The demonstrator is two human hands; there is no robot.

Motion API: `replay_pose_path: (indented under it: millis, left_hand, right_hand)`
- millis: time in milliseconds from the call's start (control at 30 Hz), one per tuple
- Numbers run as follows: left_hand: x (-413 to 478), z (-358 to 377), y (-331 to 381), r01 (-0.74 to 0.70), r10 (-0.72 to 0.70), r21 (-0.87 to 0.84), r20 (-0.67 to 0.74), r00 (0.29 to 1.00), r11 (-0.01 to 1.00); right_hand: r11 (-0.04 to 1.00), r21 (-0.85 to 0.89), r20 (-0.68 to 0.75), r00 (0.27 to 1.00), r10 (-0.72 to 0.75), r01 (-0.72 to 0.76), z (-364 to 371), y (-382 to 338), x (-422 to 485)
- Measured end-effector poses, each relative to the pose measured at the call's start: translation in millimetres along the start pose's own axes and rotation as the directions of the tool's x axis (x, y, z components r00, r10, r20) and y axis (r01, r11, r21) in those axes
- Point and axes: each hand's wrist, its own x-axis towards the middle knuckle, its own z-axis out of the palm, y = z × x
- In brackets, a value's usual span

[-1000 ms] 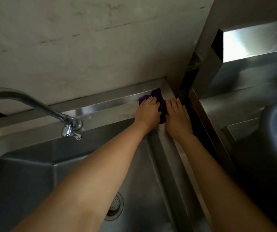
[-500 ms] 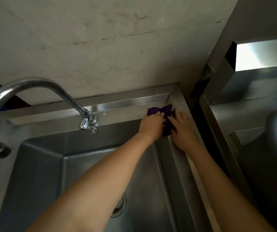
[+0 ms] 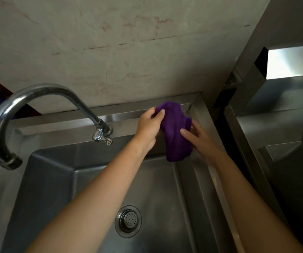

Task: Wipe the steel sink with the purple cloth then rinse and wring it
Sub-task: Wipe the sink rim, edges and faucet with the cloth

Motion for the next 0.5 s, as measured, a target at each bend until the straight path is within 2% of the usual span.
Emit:
replay_pose_path:
  millis: [67, 133, 267, 333, 400, 500]
  left_hand:
    - [-2, -6, 7, -0.038, 0.038, 0.008, 0.011, 0.999, 0.999]
    - [-6, -13, 10, -0.078, 0.077, 0.028, 0.034, 0.996, 0.997]
    - [-33, -30, -1, -0.232, 0.209, 0.180, 0.138, 0.968, 0.956]
    - [-51, -36, -15, -0.346, 0.302, 0.283, 0.189, 0.934, 0.894]
    - [-59, -43, -33, -0.513, 0.437, 0.360, 0.274, 0.857, 0.779]
    - [-60, -51, -53, -0.665, 0.546, 0.388, 0.380, 0.747, 0.638]
  right_hand:
    - [0.998, -0.036, 0.098, 0.993, 0.059, -0.056, 0, 0, -1]
    - [0.990, -0.084, 0.125, 0.984, 0.123, -0.113, 1, -1, -4]
    - [0.957, -0.252, -0.053, 0.990, 0.134, -0.143, 16, 4, -8]
    - [0.947, -0.273, -0.131, 0.982, 0.135, -0.166, 27, 11, -10]
    - [0.964, -0.098, -0.131, 0.963, 0.234, -0.247, 35, 16, -13]
    - [0.935, 0.177, 0.009, 0.950, 0.312, -0.308, 41, 12, -18]
